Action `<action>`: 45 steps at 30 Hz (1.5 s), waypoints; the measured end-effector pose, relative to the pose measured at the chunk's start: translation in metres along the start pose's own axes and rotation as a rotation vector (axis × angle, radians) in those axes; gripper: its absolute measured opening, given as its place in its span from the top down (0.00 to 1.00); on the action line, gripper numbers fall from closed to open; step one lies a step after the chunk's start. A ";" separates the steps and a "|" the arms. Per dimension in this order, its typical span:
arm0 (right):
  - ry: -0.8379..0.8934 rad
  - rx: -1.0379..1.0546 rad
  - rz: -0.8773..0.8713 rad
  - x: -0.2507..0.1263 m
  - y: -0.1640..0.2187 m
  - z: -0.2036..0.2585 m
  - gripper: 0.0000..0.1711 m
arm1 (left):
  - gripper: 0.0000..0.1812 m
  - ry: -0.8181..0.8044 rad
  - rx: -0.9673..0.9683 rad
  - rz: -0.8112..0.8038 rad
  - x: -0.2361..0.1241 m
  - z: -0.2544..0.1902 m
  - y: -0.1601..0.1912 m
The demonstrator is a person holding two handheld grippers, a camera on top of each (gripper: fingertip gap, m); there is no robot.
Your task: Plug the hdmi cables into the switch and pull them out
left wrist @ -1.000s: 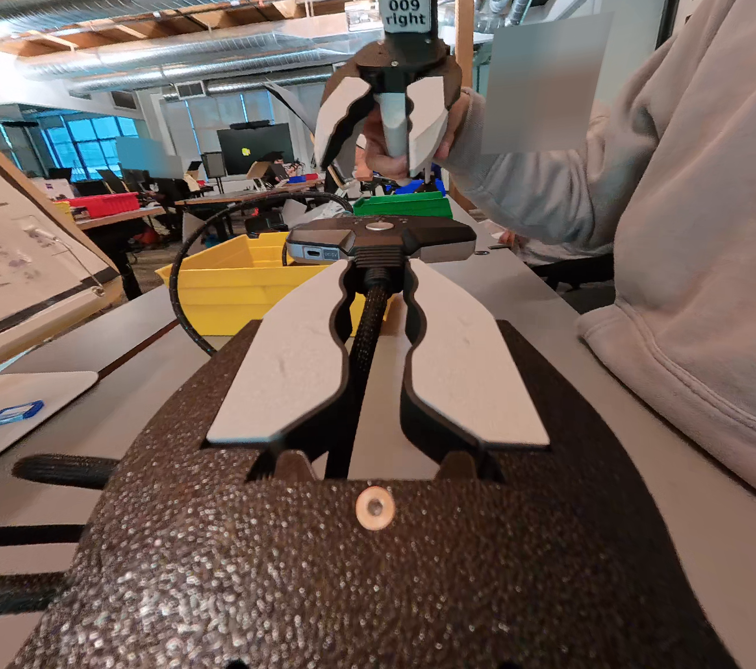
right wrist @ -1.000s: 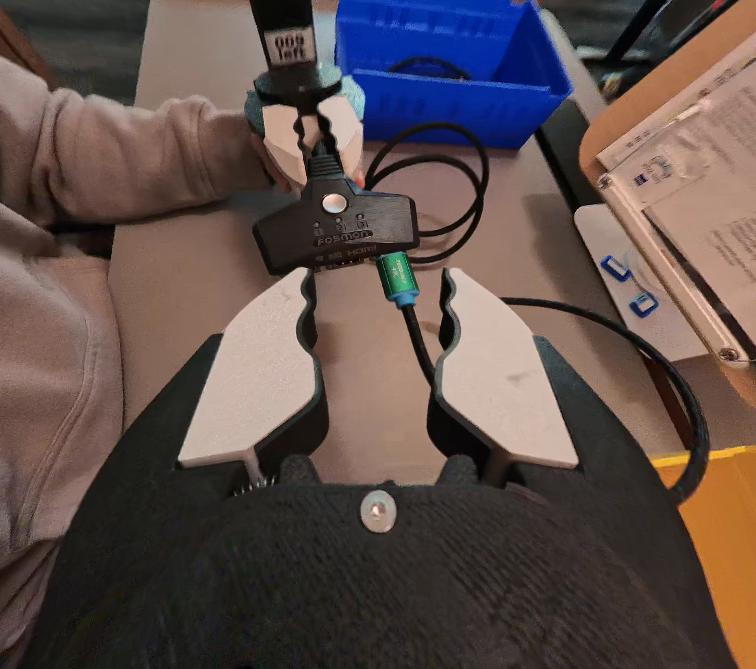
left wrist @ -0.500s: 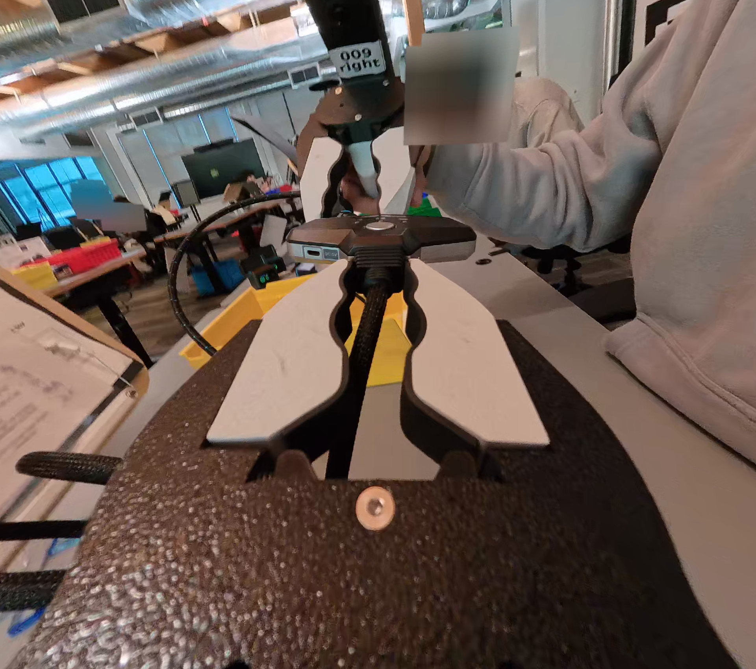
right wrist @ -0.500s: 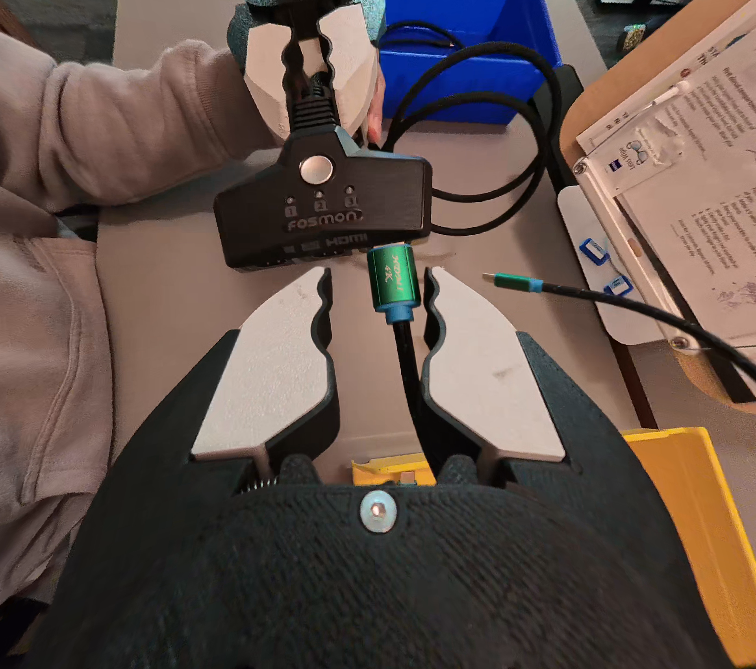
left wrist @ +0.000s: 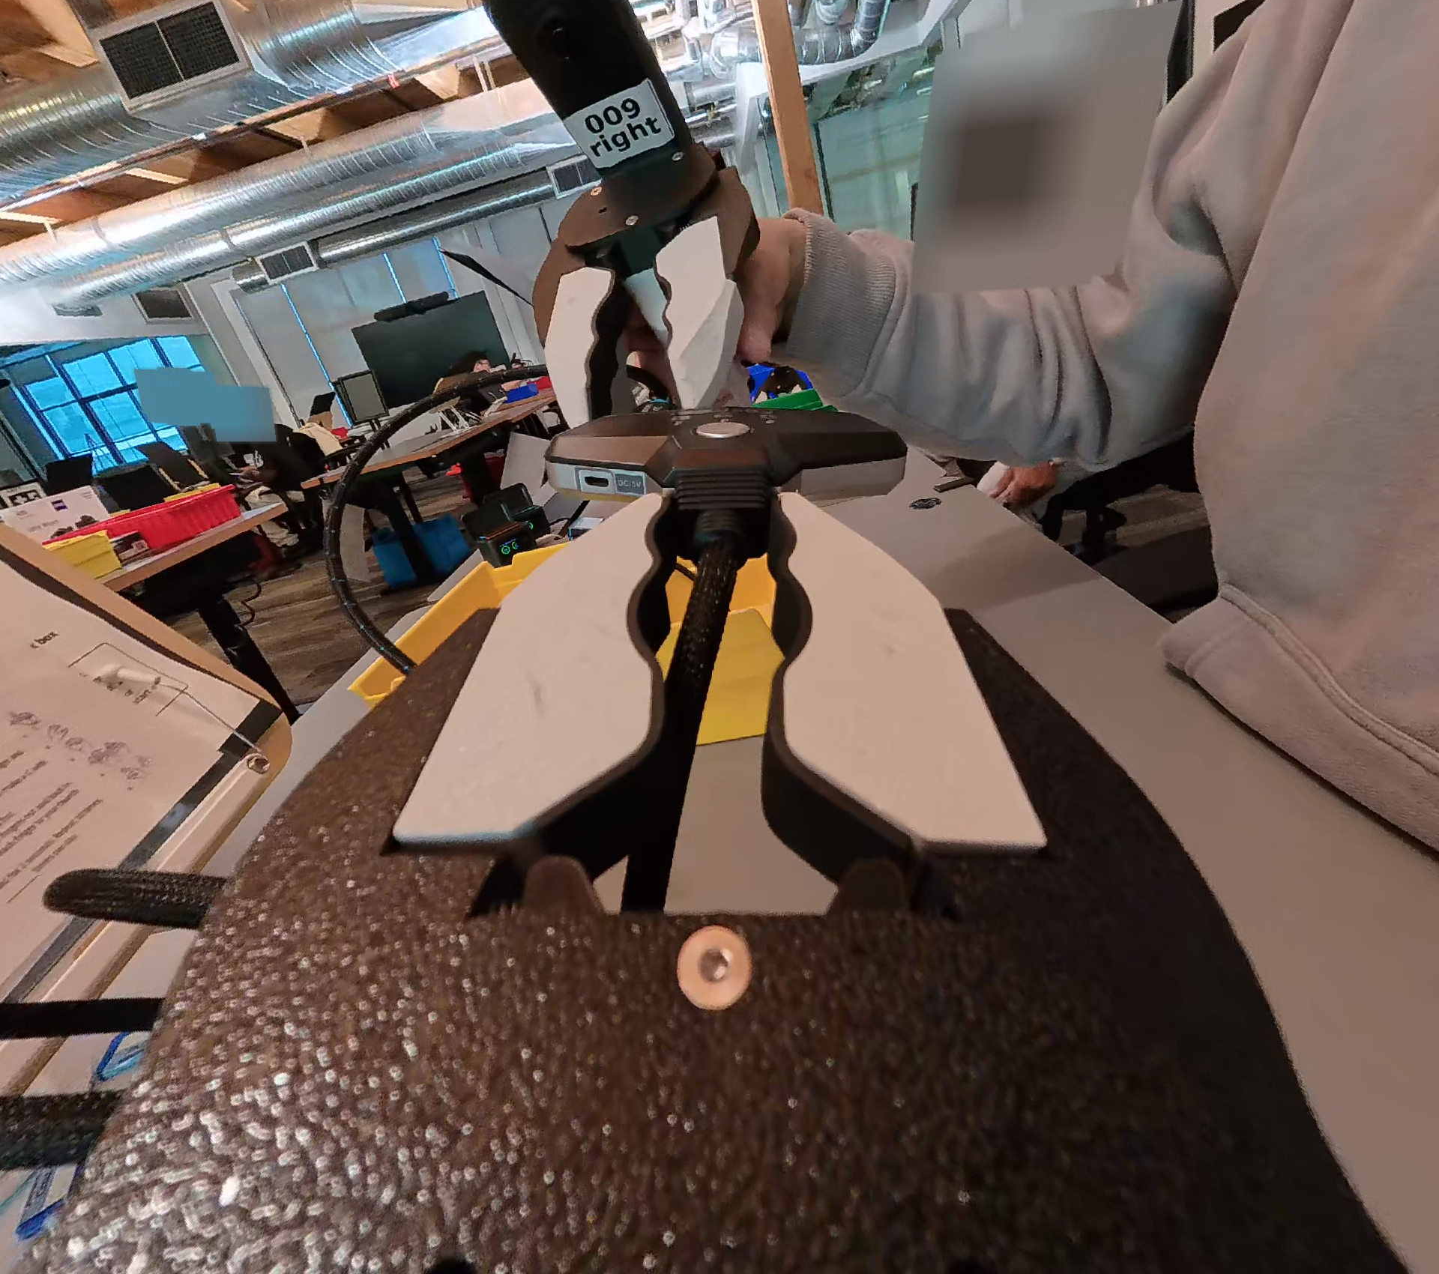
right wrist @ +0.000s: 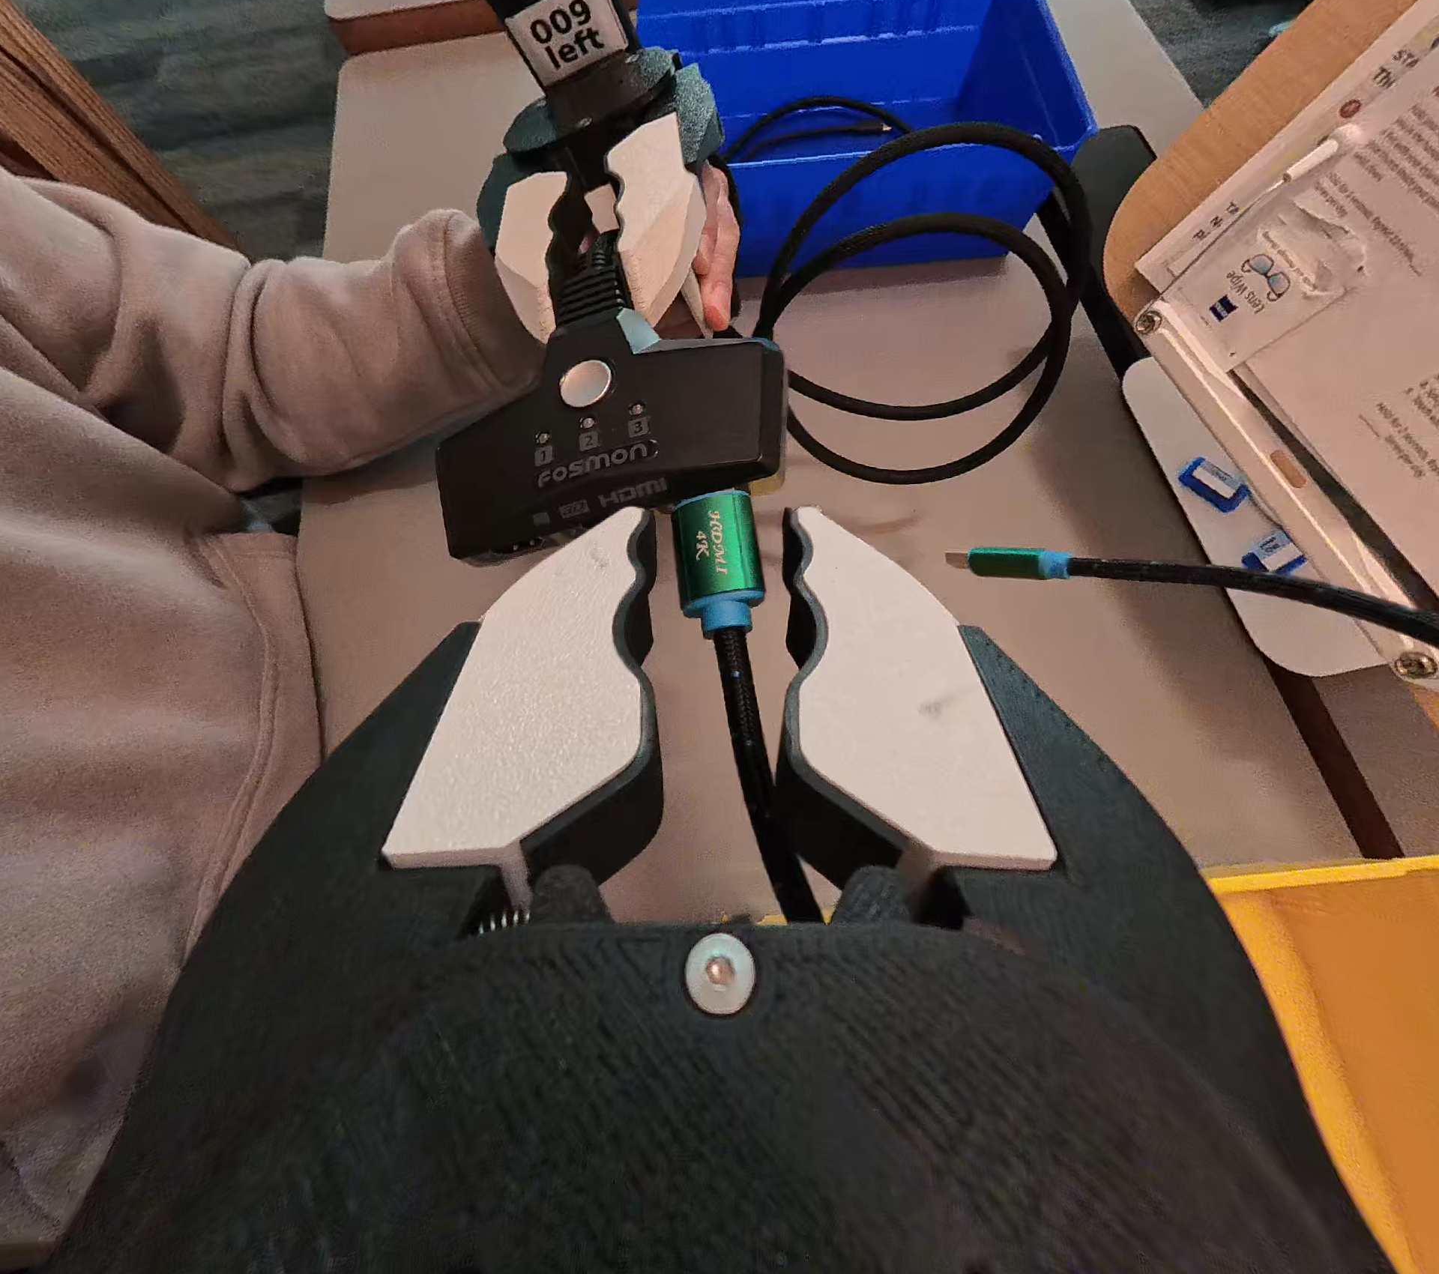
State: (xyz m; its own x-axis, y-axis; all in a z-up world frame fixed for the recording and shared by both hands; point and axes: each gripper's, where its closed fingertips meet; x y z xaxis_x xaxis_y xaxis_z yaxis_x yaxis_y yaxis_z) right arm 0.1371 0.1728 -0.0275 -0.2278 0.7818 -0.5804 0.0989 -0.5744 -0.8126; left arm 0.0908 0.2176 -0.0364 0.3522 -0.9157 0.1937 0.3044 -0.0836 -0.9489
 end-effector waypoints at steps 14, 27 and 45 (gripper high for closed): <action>0.026 -0.051 0.039 0.002 0.004 -0.002 0.86 | 0.88 -0.002 0.003 0.031 0.002 0.000 0.009; -0.024 -0.103 0.095 0.009 0.011 0.003 0.89 | 0.88 0.015 -0.003 0.025 -0.001 -0.005 0.013; 0.014 -0.110 0.099 0.004 0.013 -0.004 0.88 | 0.88 0.047 0.012 0.012 0.005 0.003 0.011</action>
State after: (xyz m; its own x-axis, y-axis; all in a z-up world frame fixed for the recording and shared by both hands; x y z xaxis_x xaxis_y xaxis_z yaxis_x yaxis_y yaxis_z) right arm 0.1411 0.1691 -0.0403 -0.1982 0.7267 -0.6577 0.2261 -0.6190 -0.7521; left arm 0.0991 0.2131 -0.0450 0.3136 -0.9341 0.1703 0.3111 -0.0684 -0.9479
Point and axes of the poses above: each gripper's, where its closed fingertips meet, x out along the fingers, y out of its underside, z = x × y across the jaws
